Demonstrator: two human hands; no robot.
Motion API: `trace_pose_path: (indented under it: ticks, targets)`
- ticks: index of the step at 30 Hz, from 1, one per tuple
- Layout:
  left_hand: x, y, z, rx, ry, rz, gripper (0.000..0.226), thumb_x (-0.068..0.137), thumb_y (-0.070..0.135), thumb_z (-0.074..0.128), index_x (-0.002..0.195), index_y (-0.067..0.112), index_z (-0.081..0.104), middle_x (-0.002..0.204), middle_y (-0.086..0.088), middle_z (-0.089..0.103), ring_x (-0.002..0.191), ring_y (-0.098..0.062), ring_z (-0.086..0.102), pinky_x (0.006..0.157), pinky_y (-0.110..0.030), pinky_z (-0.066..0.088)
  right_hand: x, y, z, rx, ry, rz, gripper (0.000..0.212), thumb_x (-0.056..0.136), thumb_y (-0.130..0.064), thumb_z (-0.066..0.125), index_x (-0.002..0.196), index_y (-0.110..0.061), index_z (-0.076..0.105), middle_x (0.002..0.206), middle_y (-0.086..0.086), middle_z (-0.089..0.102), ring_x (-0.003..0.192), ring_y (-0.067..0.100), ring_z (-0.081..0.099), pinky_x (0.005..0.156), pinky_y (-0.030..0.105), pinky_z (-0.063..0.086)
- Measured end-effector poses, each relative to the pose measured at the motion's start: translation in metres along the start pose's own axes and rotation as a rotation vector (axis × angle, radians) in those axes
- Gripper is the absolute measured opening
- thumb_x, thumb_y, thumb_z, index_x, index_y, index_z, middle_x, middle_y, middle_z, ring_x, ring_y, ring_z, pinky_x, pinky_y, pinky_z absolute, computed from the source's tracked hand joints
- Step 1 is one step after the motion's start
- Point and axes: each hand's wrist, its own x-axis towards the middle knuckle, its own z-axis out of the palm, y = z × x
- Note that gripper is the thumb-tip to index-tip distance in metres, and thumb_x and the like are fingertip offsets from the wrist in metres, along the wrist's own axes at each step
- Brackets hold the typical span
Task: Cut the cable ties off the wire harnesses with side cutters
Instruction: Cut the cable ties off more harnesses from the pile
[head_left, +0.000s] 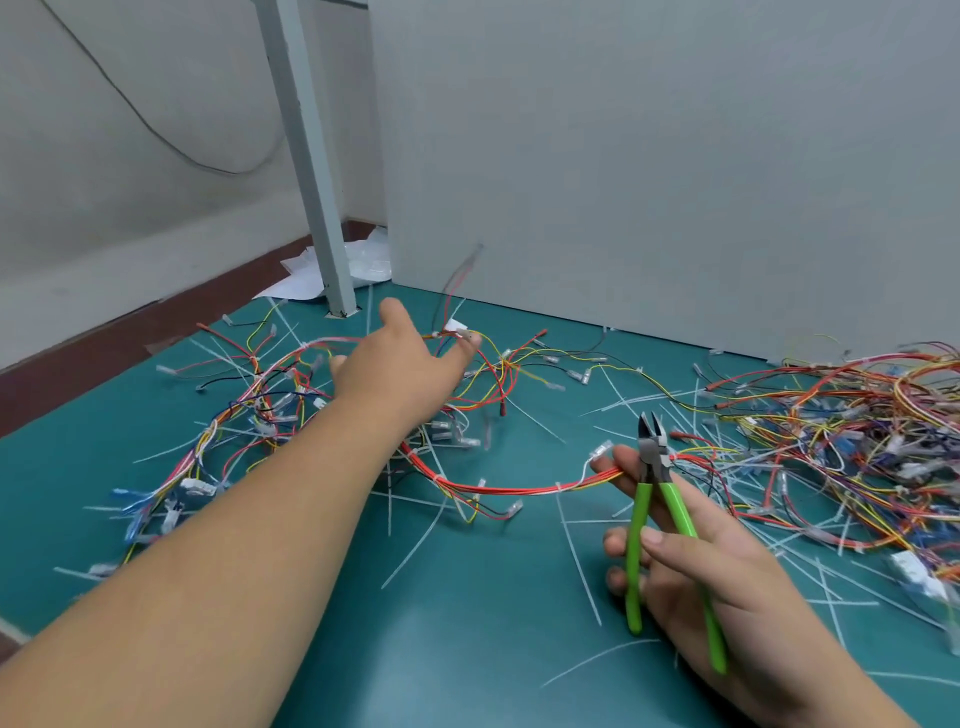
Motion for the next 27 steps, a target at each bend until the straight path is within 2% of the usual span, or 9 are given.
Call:
trace_pose_path:
  ticks: [2, 5, 7, 11, 15, 19, 22, 25, 27]
  targets:
    - [0.0, 0.0, -0.002, 0.018, -0.101, -0.028, 0.074, 0.085, 0.085, 0.031, 0.136, 0.032, 0.041, 0.114, -0.005, 0.07, 0.117, -0.033, 0.061, 0.102, -0.056, 0.037, 0.0, -0.001, 0.0, 0.007, 0.004, 0.003, 0.06, 0.077, -0.008, 0.067, 0.135, -0.024, 0.066, 0.147, -0.003, 0.059, 0.081, 0.022, 0.06, 0.073, 0.04, 0.043]
    - [-0.003, -0.001, -0.003, 0.165, -0.14, -0.01, 0.046, 0.1, 0.063, 0.03, 0.11, 0.036, 0.066, 0.112, -0.002, 0.07, 0.118, -0.036, 0.056, 0.1, -0.053, 0.034, -0.001, -0.001, 0.0, -0.005, 0.003, 0.008, 0.059, 0.077, -0.009, 0.067, 0.134, -0.025, 0.066, 0.147, -0.004, 0.059, 0.081, 0.021, 0.06, 0.073, 0.04, 0.044]
    - [-0.005, -0.001, 0.0, 0.189, -0.004, 0.038, 0.039, 0.103, 0.052, 0.037, 0.104, 0.031, 0.07, 0.113, -0.006, 0.063, 0.115, -0.038, 0.05, 0.095, -0.049, 0.037, -0.001, -0.001, 0.0, -0.003, -0.002, 0.011, 0.059, 0.078, -0.009, 0.066, 0.134, -0.025, 0.066, 0.147, -0.005, 0.058, 0.082, 0.021, 0.06, 0.074, 0.04, 0.044]
    - [-0.012, -0.003, 0.002, -0.392, 0.321, 0.384, 0.025, 0.104, 0.028, 0.052, 0.098, 0.013, 0.071, 0.093, -0.006, 0.066, 0.089, -0.029, 0.06, 0.08, -0.041, 0.049, 0.0, -0.001, 0.0, 0.0, 0.001, 0.011, 0.058, 0.078, -0.008, 0.066, 0.133, -0.026, 0.067, 0.147, -0.005, 0.058, 0.082, 0.02, 0.06, 0.072, 0.039, 0.045]
    - [-0.011, 0.001, -0.001, -0.472, 0.13, 0.219, 0.021, 0.104, 0.025, 0.051, 0.1, 0.021, 0.071, 0.088, 0.001, 0.075, 0.087, -0.022, 0.07, 0.083, -0.04, 0.056, 0.001, -0.002, 0.001, 0.016, 0.017, 0.007, 0.058, 0.076, -0.009, 0.066, 0.132, -0.026, 0.067, 0.146, -0.006, 0.059, 0.082, 0.018, 0.062, 0.071, 0.038, 0.046]
    - [-0.022, 0.014, -0.014, -0.662, 0.19, 0.402, 0.023, 0.102, 0.016, 0.05, 0.105, 0.026, 0.071, 0.091, 0.016, 0.074, 0.091, 0.0, 0.07, 0.087, -0.024, 0.056, 0.001, -0.002, 0.0, 0.019, 0.008, -0.001, 0.058, 0.077, -0.009, 0.067, 0.132, -0.026, 0.067, 0.147, -0.006, 0.059, 0.083, 0.018, 0.063, 0.071, 0.036, 0.048]
    - [-0.031, 0.027, -0.023, -0.626, 0.152, 0.487, 0.024, 0.099, 0.009, 0.054, 0.11, 0.017, 0.074, 0.102, 0.008, 0.075, 0.096, -0.001, 0.067, 0.09, -0.022, 0.051, 0.002, -0.002, 0.001, 0.027, 0.004, 0.0, 0.059, 0.076, -0.01, 0.067, 0.132, -0.026, 0.067, 0.147, -0.005, 0.058, 0.084, 0.018, 0.063, 0.07, 0.036, 0.048]
    - [-0.051, 0.044, -0.023, -0.531, 0.198, 0.623, 0.027, 0.097, 0.007, 0.056, 0.115, 0.013, 0.075, 0.111, 0.0, 0.075, 0.116, -0.013, 0.063, 0.104, -0.022, 0.045, 0.002, -0.001, 0.001, 0.019, 0.031, -0.003, 0.06, 0.075, -0.01, 0.068, 0.132, -0.027, 0.067, 0.147, -0.008, 0.059, 0.086, 0.018, 0.066, 0.071, 0.036, 0.049]
    - [-0.068, 0.057, -0.017, -0.535, 0.117, 0.676, 0.029, 0.098, 0.007, 0.055, 0.12, 0.012, 0.073, 0.119, -0.004, 0.073, 0.126, -0.017, 0.061, 0.109, -0.025, 0.043, 0.002, -0.001, 0.003, 0.023, 0.069, -0.004, 0.06, 0.074, -0.01, 0.068, 0.132, -0.026, 0.068, 0.146, -0.01, 0.059, 0.089, 0.02, 0.069, 0.072, 0.037, 0.05]
